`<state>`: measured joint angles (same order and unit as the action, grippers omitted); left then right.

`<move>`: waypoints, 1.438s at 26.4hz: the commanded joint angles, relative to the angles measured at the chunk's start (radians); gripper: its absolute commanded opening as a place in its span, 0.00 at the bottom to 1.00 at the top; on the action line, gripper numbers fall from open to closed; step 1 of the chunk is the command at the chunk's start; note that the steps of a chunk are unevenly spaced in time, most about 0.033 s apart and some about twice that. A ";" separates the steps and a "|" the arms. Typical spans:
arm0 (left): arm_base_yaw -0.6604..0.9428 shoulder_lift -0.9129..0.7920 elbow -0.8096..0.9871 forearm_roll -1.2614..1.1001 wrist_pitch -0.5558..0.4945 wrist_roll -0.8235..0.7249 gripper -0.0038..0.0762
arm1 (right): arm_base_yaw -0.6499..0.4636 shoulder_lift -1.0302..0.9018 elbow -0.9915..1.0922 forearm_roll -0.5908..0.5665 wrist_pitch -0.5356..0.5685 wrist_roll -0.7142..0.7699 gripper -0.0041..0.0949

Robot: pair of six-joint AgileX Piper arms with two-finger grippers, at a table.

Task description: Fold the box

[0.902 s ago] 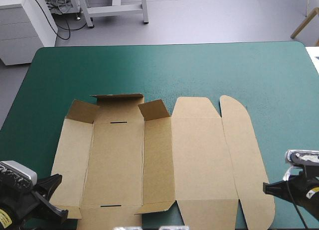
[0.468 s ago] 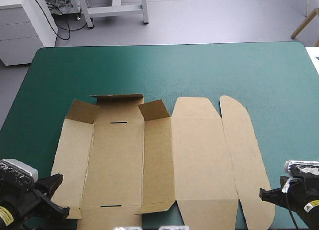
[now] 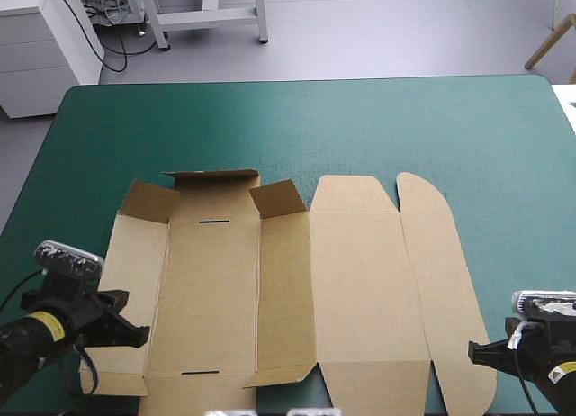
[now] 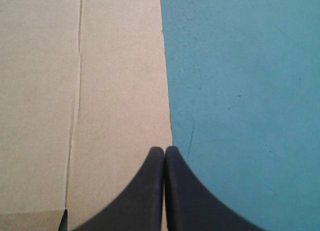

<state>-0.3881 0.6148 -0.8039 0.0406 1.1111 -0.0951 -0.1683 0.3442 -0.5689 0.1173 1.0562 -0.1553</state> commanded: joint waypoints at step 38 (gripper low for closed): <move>1.187 0.565 -0.300 -0.496 0.185 0.654 0.05 | 0.046 0.009 0.001 0.023 -0.089 -0.023 0.02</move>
<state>0.7981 1.1974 -1.0876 -0.4439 1.2326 0.5532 -0.1263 0.3442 -0.5452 0.1326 1.0246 -0.1680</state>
